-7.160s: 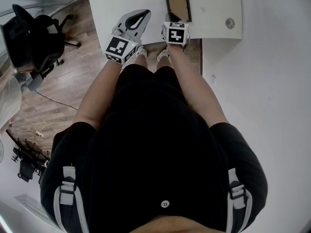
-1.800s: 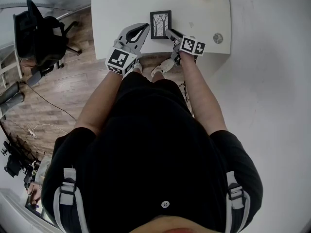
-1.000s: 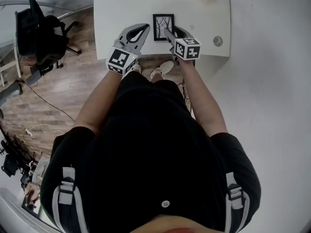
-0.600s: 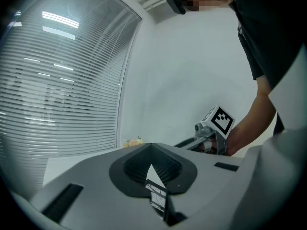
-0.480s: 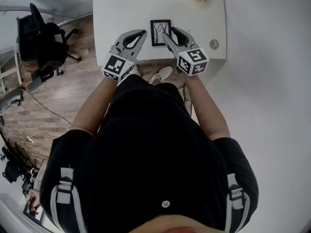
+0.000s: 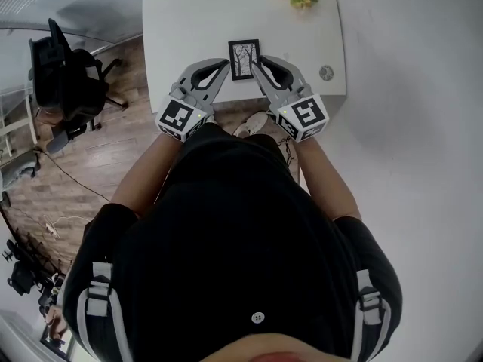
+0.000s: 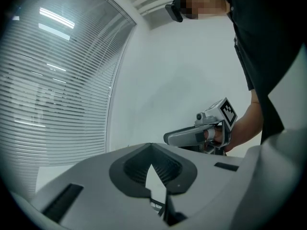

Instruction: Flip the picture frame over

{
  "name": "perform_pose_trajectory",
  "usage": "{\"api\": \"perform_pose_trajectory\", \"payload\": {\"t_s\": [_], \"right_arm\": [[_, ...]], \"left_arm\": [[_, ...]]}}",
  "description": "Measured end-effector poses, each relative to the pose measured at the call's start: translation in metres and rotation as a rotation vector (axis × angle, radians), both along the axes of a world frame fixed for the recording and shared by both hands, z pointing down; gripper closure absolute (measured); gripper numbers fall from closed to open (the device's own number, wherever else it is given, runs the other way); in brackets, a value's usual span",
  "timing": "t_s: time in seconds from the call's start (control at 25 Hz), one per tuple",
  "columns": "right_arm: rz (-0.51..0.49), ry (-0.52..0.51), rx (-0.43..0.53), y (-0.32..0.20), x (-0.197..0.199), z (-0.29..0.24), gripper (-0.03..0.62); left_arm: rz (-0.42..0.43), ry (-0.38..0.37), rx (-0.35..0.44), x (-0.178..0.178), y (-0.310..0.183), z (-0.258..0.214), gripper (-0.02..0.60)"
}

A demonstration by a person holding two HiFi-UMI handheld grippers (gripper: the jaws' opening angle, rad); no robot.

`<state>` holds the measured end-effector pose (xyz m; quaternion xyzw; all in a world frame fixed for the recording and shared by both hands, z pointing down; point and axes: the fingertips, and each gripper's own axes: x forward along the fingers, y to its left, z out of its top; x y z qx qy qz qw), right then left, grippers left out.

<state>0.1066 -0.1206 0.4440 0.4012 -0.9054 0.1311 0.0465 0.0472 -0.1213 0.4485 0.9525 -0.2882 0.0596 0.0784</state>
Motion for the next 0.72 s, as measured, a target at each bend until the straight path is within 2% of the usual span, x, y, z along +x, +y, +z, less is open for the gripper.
{"api": "perform_pose_trajectory", "payload": {"t_s": [0.36, 0.52, 0.72], "right_arm": [[0.015, -0.014, 0.12, 0.005, 0.002, -0.051, 0.582], [0.014, -0.006, 0.155, 0.005, 0.0, -0.069, 0.583], [0.009, -0.004, 0.17, 0.009, -0.001, -0.078, 0.583]], "left_arm": [[0.016, 0.034, 0.083, 0.009, 0.006, -0.054, 0.577], [-0.01, 0.02, 0.102, 0.008, 0.003, -0.075, 0.577], [-0.023, 0.061, 0.111, 0.007, 0.004, -0.084, 0.577]]}}
